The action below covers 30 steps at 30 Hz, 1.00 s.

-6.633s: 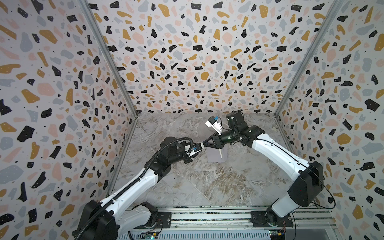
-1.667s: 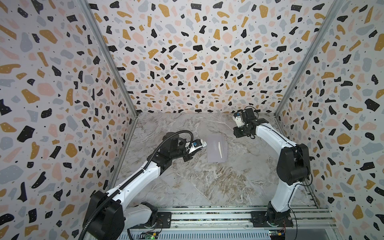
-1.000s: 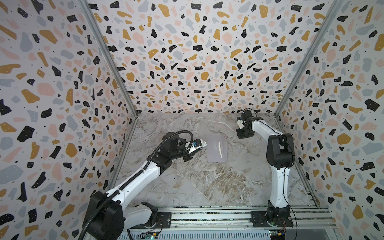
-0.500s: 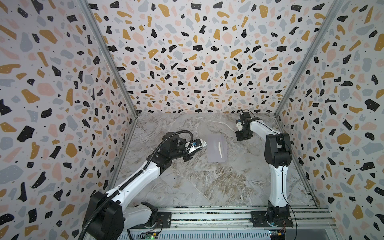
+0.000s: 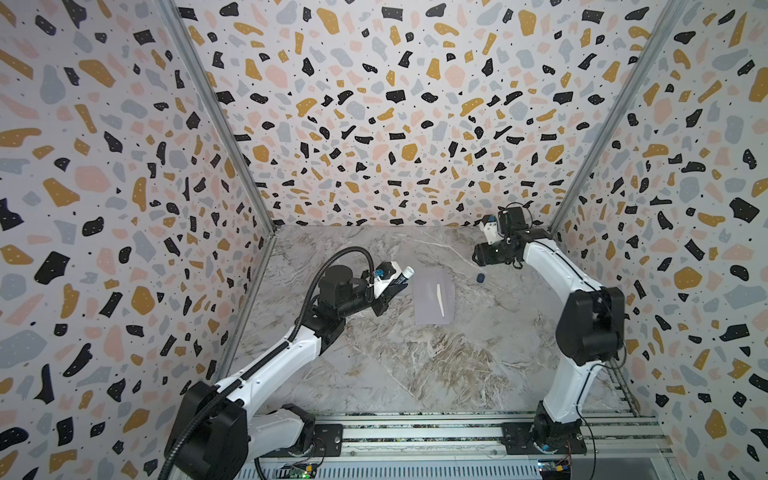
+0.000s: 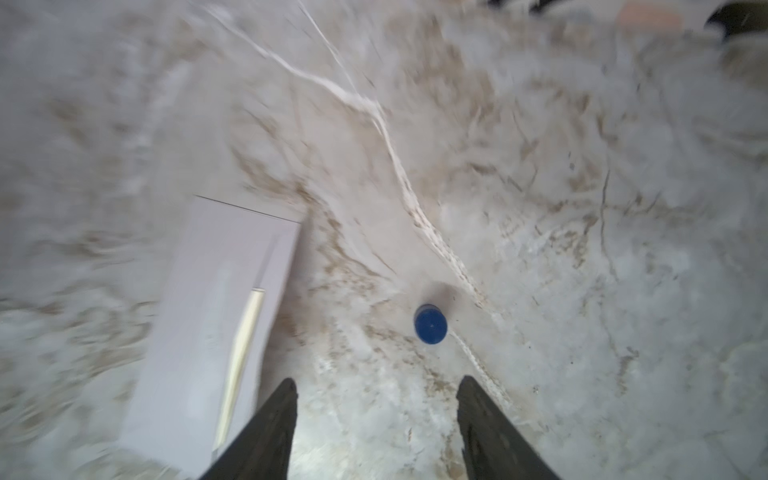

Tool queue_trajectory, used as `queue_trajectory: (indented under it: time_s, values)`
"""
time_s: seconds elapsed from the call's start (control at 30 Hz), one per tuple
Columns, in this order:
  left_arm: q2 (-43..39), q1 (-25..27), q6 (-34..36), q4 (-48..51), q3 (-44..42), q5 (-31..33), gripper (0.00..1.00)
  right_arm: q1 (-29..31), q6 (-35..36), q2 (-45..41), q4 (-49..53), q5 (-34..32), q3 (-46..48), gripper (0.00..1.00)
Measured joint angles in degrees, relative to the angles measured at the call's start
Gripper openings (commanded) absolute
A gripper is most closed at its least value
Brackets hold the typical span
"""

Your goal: Place the letter into the envelope and seal it

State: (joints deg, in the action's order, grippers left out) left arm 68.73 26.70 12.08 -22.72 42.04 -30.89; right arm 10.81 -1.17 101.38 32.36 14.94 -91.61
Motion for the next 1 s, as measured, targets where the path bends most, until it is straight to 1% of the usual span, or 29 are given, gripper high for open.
queue_trajectory:
  time_s: [0.03,0.1,0.2,0.23,0.33,0.5,0.63,0.8,0.87,1.0]
  values:
    - [0.0,0.0,-1.8,-2.2,-0.7,-0.1,0.00,0.0,-0.5,-3.3,-1.9,2.6,1.6,0.71]
    - [0.0,0.0,-5.7,-6.7,-2.0,-0.1,0.00,0.0,-2.4,-11.3,-7.5,9.9,6.1,0.76]
    - [0.2,0.0,-10.3,-11.5,-2.8,-0.1,0.00,0.5,-6.6,-19.6,-16.4,20.1,12.9,0.82]
    - [0.4,0.0,-11.6,-13.2,-2.8,-0.2,0.00,1.0,-8.1,-21.8,-19.8,23.3,15.4,0.84]
    - [1.0,0.1,-15.3,-17.5,-2.9,-0.3,0.00,4.6,-11.8,-24.8,-26.6,28.6,20.0,0.86]
    - [2.2,0.9,-18.9,-21.2,-2.9,-0.6,0.00,13.5,-13.6,-24.2,-31.4,29.7,20.6,0.86]
    - [2.8,1.7,-19.9,-22.0,-2.9,-1.3,0.00,18.0,-14.3,-22.5,-33.5,29.4,19.5,0.85]
    - [3.0,2.3,-20.5,-22.5,-2.9,-1.6,0.00,20.1,-15.2,-19.6,-35.6,28.9,18.1,0.72]
    - [3.0,2.3,-20.5,-22.5,-2.9,-1.6,0.00,20.7,-15.6,-18.9,-35.8,28.9,18.1,0.69]
    - [3.0,2.3,-20.5,-22.5,-2.9,-1.6,0.00,21.9,-15.8,-17.9,-35.9,29.0,17.9,0.59]
